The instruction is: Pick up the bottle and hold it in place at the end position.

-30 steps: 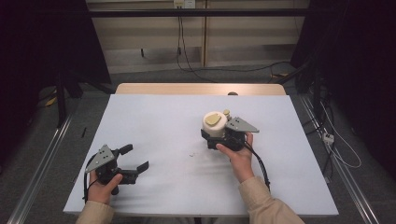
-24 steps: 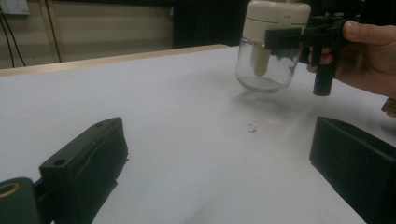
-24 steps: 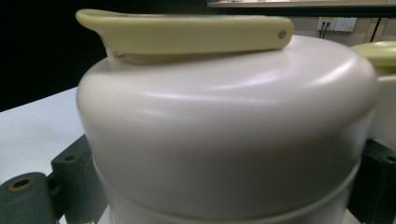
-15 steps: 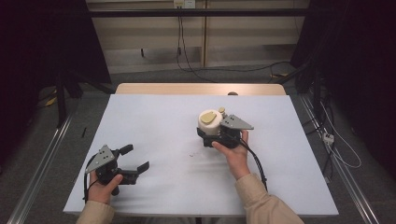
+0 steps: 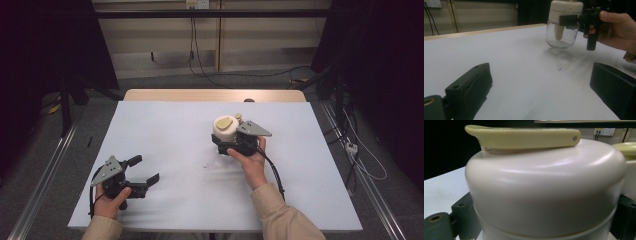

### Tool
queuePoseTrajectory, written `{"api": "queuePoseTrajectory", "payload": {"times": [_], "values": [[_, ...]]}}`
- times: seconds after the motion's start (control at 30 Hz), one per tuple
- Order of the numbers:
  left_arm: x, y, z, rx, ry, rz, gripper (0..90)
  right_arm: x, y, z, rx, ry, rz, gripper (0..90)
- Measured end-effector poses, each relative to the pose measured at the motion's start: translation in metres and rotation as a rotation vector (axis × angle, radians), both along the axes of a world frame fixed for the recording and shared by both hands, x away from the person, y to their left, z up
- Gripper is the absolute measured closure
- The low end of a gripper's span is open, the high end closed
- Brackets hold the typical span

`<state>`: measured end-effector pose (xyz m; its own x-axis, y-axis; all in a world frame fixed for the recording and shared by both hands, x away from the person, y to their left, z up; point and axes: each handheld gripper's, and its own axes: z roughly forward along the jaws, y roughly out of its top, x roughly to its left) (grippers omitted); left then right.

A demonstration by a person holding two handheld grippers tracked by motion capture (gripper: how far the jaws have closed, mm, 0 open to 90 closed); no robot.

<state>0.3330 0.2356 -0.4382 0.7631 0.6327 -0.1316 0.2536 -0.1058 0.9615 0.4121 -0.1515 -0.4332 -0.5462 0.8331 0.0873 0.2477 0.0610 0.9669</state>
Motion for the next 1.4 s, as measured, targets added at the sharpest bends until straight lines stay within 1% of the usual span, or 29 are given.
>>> {"api": "queuePoseTrajectory", "payload": {"times": [0.03,0.17,0.47,0.53,0.6,0.63,0.87,1.0,1.2,1.27,1.4], "values": [[0.000,0.000,0.000,-0.004,0.001,0.000,3.4,0.001,0.000,-0.001,-0.004,-0.001,-0.003,6.8],[0.000,0.000,0.000,0.003,-0.001,-0.002,3.4,0.004,-0.001,-0.002,0.001,0.004,-0.010,6.8],[-0.001,0.000,-0.001,0.003,0.003,-0.004,3.5,0.011,0.009,0.001,-0.015,-0.004,0.006,6.8],[-0.001,0.000,-0.001,0.002,0.005,-0.004,3.4,0.013,0.011,0.000,-0.009,-0.003,0.010,6.7],[0.000,0.000,-0.002,0.003,0.006,-0.006,3.4,0.015,0.012,-0.001,-0.017,-0.004,0.008,6.7],[0.000,0.000,-0.002,0.003,0.006,-0.007,3.5,0.016,0.013,-0.002,-0.013,-0.001,0.008,6.8],[0.001,-0.001,-0.003,0.005,0.007,-0.011,3.4,0.020,0.010,-0.006,-0.009,0.013,-0.003,6.7],[0.001,-0.002,-0.003,0.005,0.010,-0.015,3.5,0.022,0.012,-0.007,-0.014,0.014,-0.006,6.7],[0.000,0.000,-0.003,0.005,0.008,-0.010,3.4,0.025,0.017,-0.006,-0.008,0.010,0.006,6.7],[0.000,0.001,-0.004,0.004,0.010,-0.010,3.4,0.025,0.019,-0.007,-0.016,0.009,0.008,6.7],[0.000,0.000,-0.004,0.003,0.013,-0.012,3.5,0.027,0.019,-0.009,-0.014,0.013,0.006,6.7]]}}
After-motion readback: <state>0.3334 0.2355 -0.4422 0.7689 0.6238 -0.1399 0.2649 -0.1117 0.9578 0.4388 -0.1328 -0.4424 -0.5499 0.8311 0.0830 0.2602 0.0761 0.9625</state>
